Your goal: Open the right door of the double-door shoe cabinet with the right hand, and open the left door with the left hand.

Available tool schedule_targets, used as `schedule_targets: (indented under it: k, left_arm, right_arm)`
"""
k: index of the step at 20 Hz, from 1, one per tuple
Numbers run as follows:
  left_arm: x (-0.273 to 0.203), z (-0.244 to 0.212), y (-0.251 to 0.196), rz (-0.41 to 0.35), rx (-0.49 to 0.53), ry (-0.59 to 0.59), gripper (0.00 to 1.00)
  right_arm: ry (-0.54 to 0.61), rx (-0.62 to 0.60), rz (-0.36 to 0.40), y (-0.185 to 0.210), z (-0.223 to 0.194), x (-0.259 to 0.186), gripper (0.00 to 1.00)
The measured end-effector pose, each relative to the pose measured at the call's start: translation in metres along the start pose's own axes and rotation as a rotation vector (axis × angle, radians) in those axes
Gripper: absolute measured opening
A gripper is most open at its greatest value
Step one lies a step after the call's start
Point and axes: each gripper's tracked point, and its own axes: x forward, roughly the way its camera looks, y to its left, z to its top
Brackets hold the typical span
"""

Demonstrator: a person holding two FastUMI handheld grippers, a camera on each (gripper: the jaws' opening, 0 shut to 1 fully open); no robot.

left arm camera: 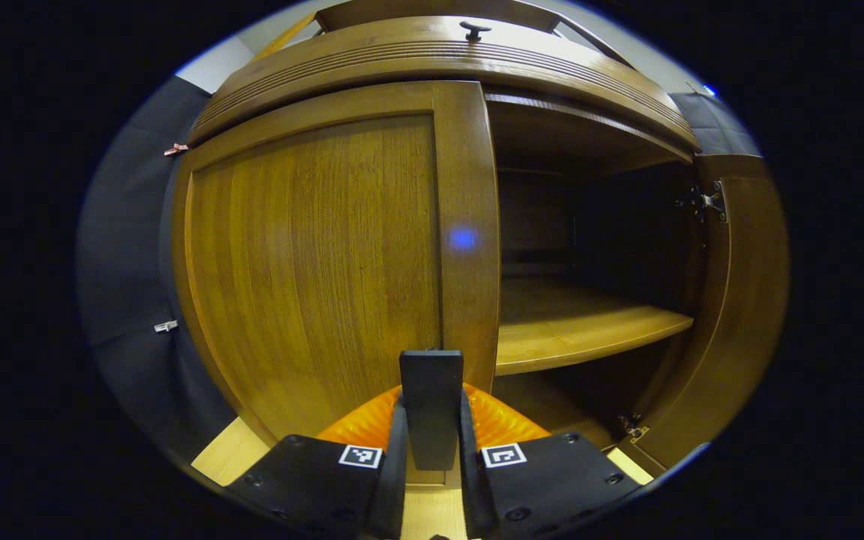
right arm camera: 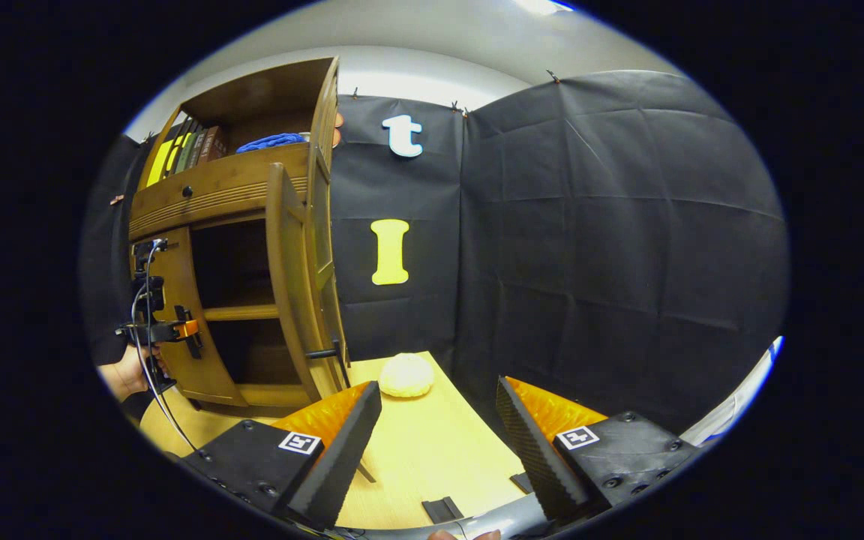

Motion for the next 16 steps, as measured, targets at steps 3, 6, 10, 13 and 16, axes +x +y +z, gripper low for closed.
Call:
schedule_targets:
  k: [3, 6, 10, 13, 16]
  left_arm:
    - [-0.005, -0.002, 0.000, -0.020, -0.016, 0.009, 0.32]
    - [-0.021, -0.002, 0.003, -0.042, -0.013, 0.014, 0.32]
    - [-0.071, -0.011, 0.018, -0.064, -0.028, 0.022, 0.32]
    - [-0.101, -0.014, 0.032, -0.076, -0.008, 0.020, 0.32]
    - [-0.129, -0.020, 0.051, -0.081, -0.018, 0.018, 0.31]
  right_arm:
    - [-0.027, -0.014, 0.020, 0.022, 0.012, -0.005, 0.98]
    - [-0.037, -0.018, 0.055, 0.051, 0.017, -0.008, 0.98]
    - [-0.043, -0.019, 0.108, 0.088, 0.018, -0.012, 0.96]
    - [-0.041, -0.014, 0.160, 0.119, 0.017, -0.016, 0.98]
    - [-0.035, -0.017, 0.214, 0.151, 0.014, -0.020, 0.98]
